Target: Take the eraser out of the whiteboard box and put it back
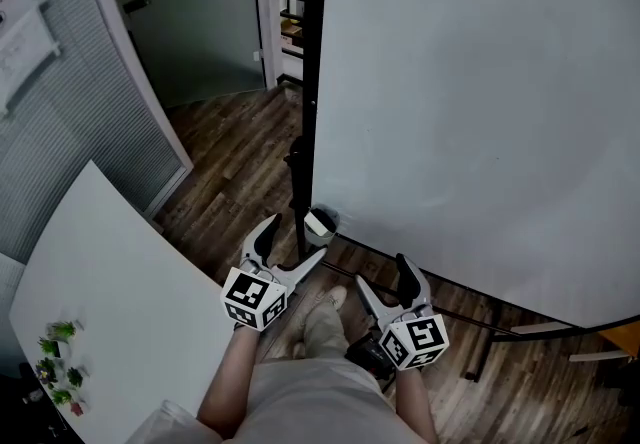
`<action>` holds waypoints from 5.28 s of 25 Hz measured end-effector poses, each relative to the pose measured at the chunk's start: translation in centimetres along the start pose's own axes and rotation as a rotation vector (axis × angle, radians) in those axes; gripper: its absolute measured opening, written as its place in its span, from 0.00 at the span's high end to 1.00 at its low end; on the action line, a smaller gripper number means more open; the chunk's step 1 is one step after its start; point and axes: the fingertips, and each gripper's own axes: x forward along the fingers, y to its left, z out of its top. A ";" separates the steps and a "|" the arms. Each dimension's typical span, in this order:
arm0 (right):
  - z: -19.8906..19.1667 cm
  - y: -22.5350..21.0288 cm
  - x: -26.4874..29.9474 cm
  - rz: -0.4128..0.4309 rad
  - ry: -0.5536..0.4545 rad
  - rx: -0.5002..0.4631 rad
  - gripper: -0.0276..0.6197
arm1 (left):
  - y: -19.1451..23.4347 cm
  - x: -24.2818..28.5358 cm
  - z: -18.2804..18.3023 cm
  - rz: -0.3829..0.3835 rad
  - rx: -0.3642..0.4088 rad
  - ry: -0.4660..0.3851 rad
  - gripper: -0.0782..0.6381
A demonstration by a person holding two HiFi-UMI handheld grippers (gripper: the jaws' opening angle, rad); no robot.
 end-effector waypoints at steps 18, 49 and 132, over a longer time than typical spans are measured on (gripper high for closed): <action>-0.6 -1.6 2.4 0.023 0.024 0.017 0.39 | 0.6 3.4 -1.7 -0.023 0.035 0.052 0.33; -2.6 -4.0 4.4 0.016 0.083 0.068 0.41 | 0.1 6.8 -3.2 -0.062 0.199 0.123 0.51; -0.1 -2.9 1.3 0.015 -0.004 0.070 0.46 | -0.4 3.5 0.3 -0.007 0.163 -0.030 0.52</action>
